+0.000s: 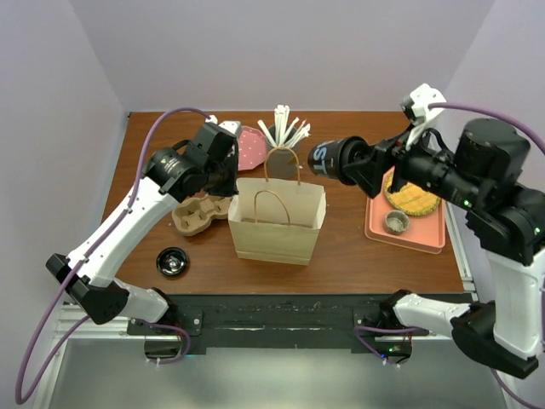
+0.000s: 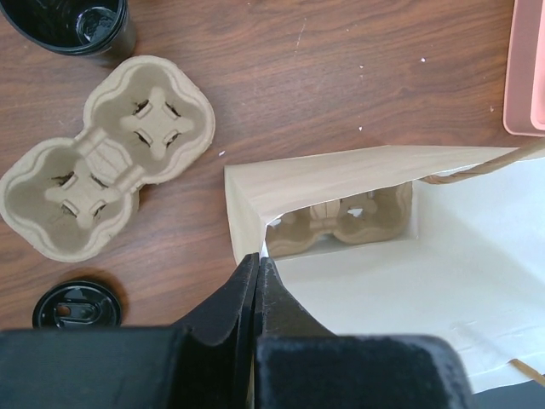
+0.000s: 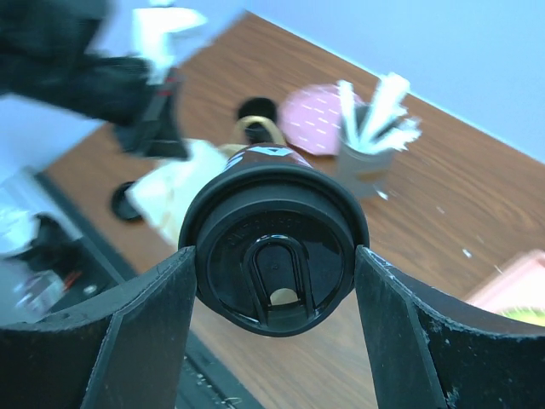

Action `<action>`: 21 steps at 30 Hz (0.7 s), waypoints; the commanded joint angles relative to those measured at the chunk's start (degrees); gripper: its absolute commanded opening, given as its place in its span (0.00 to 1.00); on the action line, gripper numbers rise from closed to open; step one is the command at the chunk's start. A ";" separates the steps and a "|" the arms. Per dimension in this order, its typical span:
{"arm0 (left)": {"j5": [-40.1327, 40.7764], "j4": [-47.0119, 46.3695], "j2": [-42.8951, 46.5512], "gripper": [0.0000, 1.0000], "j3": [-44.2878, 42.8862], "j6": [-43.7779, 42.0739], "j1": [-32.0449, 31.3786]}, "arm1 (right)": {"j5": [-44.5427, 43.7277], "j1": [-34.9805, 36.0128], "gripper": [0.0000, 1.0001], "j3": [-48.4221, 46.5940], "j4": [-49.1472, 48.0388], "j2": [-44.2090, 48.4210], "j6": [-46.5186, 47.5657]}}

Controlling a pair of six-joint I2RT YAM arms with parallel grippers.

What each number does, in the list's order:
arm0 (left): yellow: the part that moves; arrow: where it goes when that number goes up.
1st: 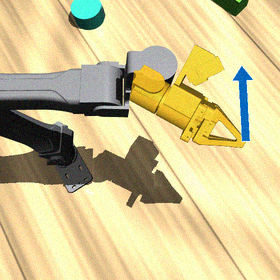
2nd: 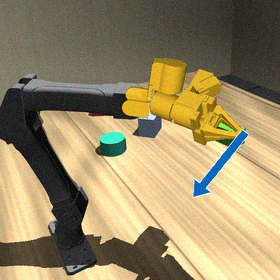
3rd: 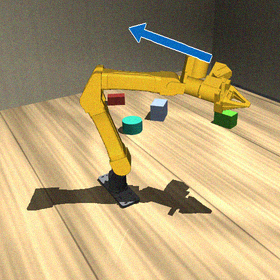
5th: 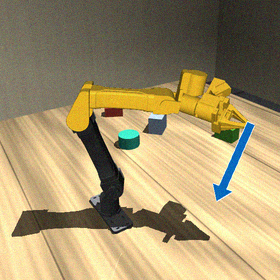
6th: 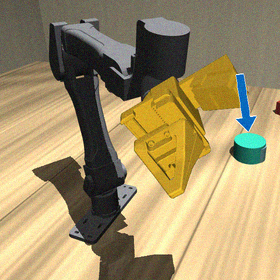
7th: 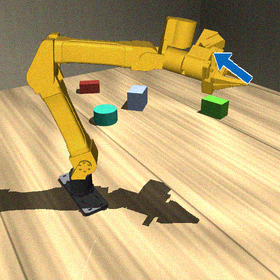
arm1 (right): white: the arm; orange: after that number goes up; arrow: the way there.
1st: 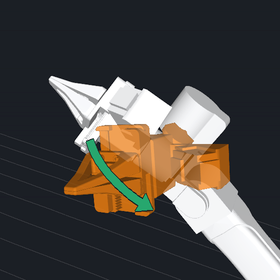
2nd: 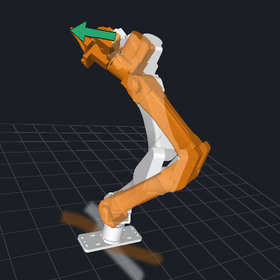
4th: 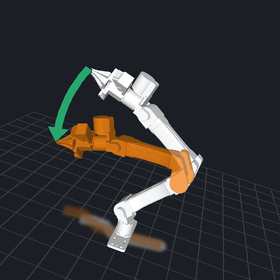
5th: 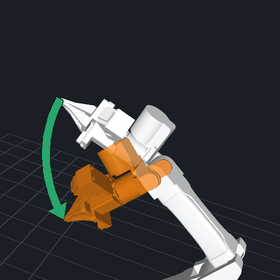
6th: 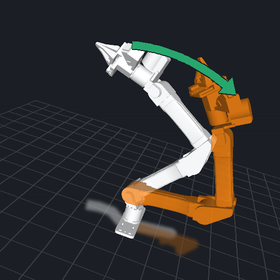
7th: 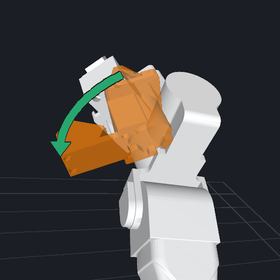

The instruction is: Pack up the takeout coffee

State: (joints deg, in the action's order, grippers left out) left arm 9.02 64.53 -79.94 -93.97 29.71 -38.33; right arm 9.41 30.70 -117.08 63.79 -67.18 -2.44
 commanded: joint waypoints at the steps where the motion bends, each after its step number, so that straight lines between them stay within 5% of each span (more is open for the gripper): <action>1: 0.74 -0.46 0.93 0.00 -2.70 2.28 0.09 | 9.66 0.15 0.36 3.42 -3.59 0.03 1.29; 14: -7.34 -14.78 8.92 0.00 4.76 2.97 0.09 | 8.44 5.93 0.35 5.81 -1.48 -3.57 1.38; 21: -8.67 -22.42 14.81 0.00 14.59 4.74 0.09 | -8.25 17.72 0.34 7.99 1.69 -4.63 0.59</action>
State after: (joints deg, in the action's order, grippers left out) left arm 1.93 49.91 -68.07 -83.96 32.42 -38.33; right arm 11.42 43.62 -110.13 64.42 -73.01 -1.45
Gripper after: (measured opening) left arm 0.013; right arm 0.725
